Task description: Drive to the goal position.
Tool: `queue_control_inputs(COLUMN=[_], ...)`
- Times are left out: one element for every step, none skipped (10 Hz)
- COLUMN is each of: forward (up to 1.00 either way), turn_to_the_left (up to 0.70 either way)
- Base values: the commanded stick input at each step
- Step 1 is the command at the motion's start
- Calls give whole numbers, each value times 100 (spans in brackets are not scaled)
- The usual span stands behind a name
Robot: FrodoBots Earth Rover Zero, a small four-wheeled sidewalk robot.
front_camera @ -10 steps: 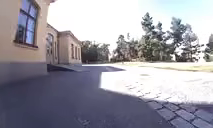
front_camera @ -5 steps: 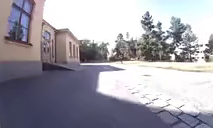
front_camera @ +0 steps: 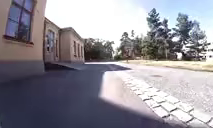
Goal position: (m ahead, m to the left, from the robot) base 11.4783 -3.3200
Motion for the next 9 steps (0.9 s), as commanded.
queue_control_inputs(forward=[66, 66, 66, 66, 66, 66, 66, 66, 66], turn_to_the_left=[0, 0, 0, 0, 0, 0, 0, 0, 0])
